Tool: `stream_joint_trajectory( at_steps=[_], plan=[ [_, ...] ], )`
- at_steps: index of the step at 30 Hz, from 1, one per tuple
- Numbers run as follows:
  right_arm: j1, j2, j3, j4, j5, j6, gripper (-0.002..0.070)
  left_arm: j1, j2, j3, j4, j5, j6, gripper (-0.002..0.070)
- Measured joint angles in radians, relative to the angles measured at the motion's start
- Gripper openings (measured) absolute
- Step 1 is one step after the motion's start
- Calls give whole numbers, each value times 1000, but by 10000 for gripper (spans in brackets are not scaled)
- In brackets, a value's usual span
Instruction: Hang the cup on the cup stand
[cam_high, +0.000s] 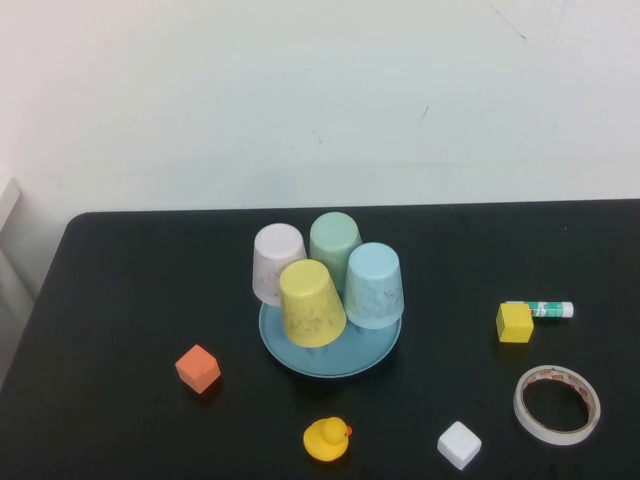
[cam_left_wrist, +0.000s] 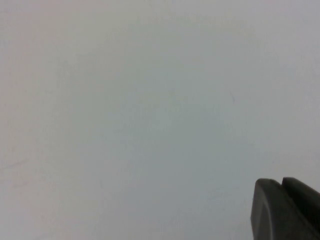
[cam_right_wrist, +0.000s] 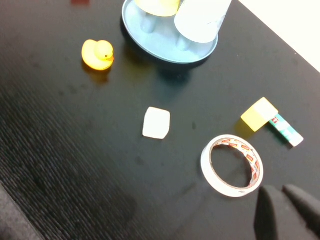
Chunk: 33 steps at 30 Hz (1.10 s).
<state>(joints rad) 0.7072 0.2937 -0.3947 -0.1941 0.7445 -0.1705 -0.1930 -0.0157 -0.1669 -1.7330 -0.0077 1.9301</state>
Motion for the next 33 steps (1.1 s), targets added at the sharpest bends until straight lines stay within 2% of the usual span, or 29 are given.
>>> stream_joint_trajectory(
  at_steps=[20, 33],
  plan=[
    [0, 0, 0, 0, 0, 0, -1, 0, 0, 32, -4, -60, 0, 0],
    [0, 0, 0, 0, 0, 0, -1, 0, 0, 187, -6, -62, 0, 0]
  ],
)
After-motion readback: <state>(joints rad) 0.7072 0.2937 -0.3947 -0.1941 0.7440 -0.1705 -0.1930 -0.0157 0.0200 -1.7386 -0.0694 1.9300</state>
